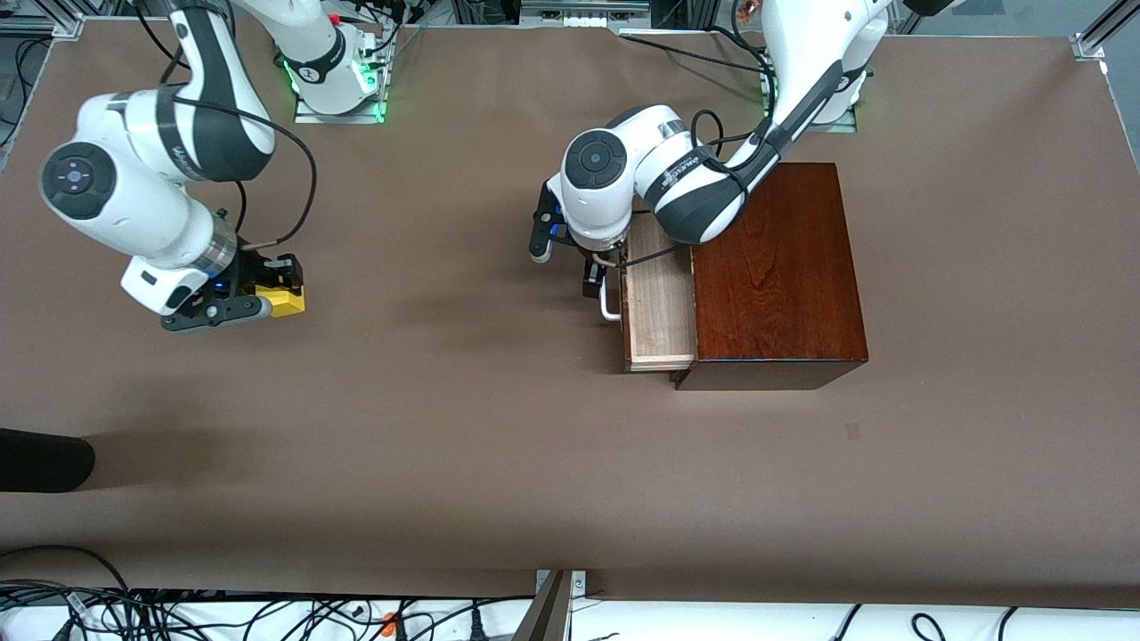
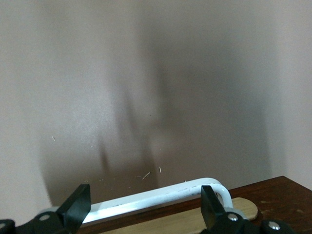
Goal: Open drawer, take yellow block, close drawer
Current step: 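Push the drawer shut with the left gripper while the right gripper lowers the cube, then release the cube on the table with the right gripper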
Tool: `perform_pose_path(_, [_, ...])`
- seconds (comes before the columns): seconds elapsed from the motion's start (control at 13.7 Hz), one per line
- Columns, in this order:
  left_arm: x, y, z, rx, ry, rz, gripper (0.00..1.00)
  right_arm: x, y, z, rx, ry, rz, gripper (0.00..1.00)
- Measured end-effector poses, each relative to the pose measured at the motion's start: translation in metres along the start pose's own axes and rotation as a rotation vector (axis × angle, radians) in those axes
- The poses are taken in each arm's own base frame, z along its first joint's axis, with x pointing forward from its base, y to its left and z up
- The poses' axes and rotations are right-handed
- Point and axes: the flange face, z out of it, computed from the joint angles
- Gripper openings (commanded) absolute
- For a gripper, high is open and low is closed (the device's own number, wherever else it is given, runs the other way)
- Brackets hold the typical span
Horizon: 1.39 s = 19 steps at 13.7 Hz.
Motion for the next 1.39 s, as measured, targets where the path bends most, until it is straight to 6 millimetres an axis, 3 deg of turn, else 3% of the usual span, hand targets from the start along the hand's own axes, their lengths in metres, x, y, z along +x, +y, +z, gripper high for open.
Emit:
perform_pose_path(0.44, [-0.019,-0.004,-0.001,-0.059,-0.051,-0.023,1.0,-0.014,0.013,0.065,-0.012,0.046,0.016,0.0])
perform_pose_path(0.95, [-0.082,-0.023,0.004,-0.164,-0.115,-0.115,1.0,-0.004,0.026,0.151,-0.023,0.057,0.038,0.0])
perform_pose_path(1.02, [-0.082,-0.024,0.004,-0.165,-0.111,-0.116,1.0,-0.004,0.027,0.16,-0.024,0.056,0.04,0.05])
perform_pose_path(1.1, [-0.082,-0.023,0.004,-0.165,-0.111,-0.116,1.0,-0.005,0.028,0.168,-0.024,0.053,0.041,0.19])
perform_pose_path(1.17, [-0.082,-0.023,0.004,-0.165,-0.111,-0.116,1.0,-0.005,0.028,0.174,-0.025,0.051,0.04,0.5])
perform_pose_path(1.24, [-0.082,-0.023,0.003,-0.163,-0.112,-0.118,1.0,-0.005,0.027,0.177,-0.025,0.052,0.039,1.0])
perform_pose_path(1.39, [-0.083,-0.024,-0.007,-0.146,-0.109,-0.125,1.0,-0.004,0.027,0.18,-0.025,0.053,0.039,1.0])
